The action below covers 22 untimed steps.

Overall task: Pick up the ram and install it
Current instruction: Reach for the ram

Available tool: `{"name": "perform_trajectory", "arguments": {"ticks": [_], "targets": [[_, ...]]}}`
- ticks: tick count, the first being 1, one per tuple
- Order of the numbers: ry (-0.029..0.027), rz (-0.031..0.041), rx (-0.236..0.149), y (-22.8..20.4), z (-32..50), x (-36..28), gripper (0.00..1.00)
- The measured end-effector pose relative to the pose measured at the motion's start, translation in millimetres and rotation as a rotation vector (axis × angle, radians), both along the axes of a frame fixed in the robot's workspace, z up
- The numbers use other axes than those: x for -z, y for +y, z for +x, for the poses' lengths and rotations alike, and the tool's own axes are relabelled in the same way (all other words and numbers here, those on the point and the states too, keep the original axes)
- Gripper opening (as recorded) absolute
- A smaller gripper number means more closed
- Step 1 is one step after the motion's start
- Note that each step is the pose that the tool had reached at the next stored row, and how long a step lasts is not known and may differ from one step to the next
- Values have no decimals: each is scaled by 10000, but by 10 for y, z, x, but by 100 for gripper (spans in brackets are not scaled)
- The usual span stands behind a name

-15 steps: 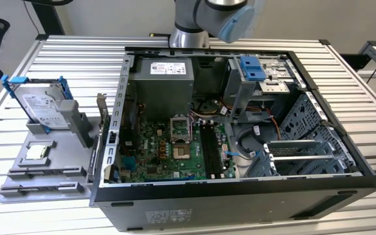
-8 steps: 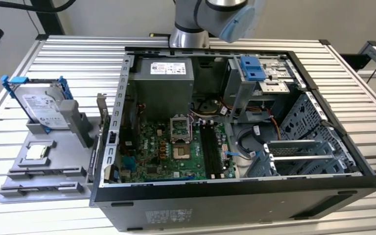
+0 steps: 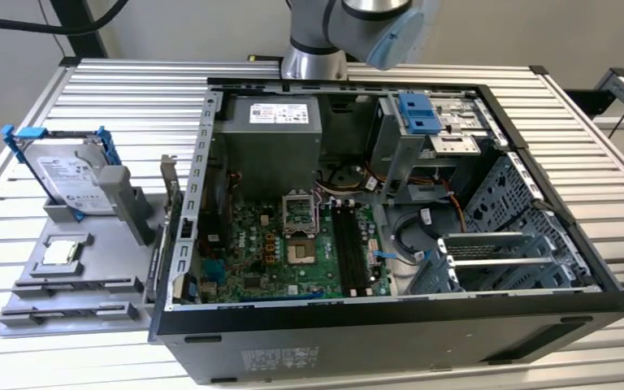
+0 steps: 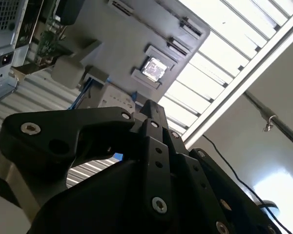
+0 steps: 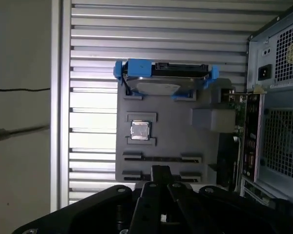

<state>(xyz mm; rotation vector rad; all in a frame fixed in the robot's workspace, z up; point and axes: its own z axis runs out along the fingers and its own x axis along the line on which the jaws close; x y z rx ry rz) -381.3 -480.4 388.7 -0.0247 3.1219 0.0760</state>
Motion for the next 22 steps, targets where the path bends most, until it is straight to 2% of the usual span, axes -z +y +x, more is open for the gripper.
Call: {"name": "perform_trajectory", "arguments": {"ticks": [1,2,16,19,22], "targets": [[0,1,1,-60,-6,4,0],[0,1,1,-94,-9,6,0],[6,1,18,-520,-45,42,0],[6,1,20,-558,-46,46,0],[6,1,27,-564,-47,47,0]]}}
